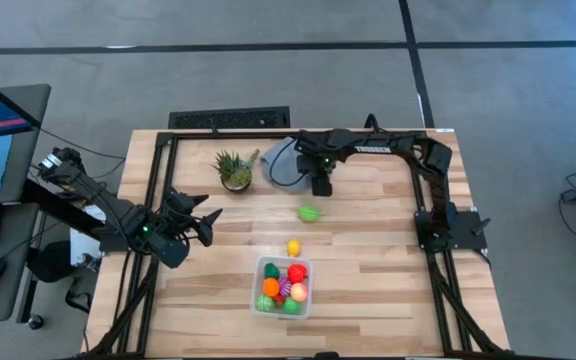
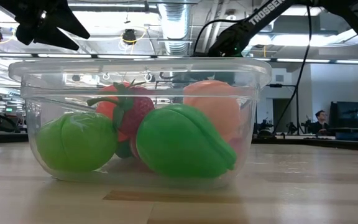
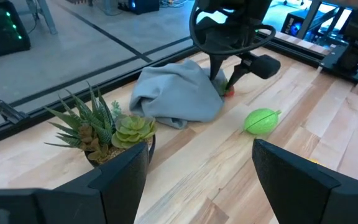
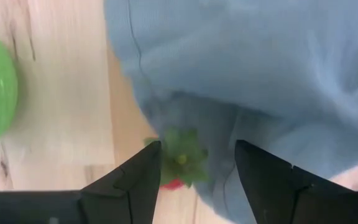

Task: Pick and placing Produce into tupperware
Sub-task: Put the red strawberry into the transparent bin

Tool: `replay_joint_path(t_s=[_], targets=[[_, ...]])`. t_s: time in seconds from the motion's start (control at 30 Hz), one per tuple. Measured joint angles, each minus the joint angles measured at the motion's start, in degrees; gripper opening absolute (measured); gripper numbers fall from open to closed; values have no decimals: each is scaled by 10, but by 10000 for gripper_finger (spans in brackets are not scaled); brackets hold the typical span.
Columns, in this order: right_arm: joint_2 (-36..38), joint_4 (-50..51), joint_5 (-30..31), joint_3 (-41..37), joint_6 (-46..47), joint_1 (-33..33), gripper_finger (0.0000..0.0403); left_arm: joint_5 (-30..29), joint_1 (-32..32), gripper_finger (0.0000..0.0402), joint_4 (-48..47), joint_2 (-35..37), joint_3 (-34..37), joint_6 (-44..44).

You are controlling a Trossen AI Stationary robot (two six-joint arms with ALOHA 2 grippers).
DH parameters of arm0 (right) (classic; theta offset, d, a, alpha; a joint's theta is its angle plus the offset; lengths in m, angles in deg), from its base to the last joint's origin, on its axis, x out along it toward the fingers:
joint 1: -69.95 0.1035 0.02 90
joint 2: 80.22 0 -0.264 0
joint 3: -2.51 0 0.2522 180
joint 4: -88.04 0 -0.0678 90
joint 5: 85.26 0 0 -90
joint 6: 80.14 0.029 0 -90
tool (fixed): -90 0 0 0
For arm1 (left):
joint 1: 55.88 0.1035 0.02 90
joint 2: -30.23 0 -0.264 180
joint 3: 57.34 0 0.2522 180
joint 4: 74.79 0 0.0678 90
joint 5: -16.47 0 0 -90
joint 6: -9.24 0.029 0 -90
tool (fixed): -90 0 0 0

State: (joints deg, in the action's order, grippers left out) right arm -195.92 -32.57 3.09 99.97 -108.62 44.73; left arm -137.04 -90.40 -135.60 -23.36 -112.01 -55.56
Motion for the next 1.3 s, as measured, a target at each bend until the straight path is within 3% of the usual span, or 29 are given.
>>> replay_joint_path(t_s=[0.67, 1.3], targets=[[0, 50, -35, 0, 15, 6, 230, 3, 0, 279, 0, 0, 0, 3], [-5, 51, -28, -15, 27, 15, 230, 3, 0, 279, 0, 0, 0, 5]])
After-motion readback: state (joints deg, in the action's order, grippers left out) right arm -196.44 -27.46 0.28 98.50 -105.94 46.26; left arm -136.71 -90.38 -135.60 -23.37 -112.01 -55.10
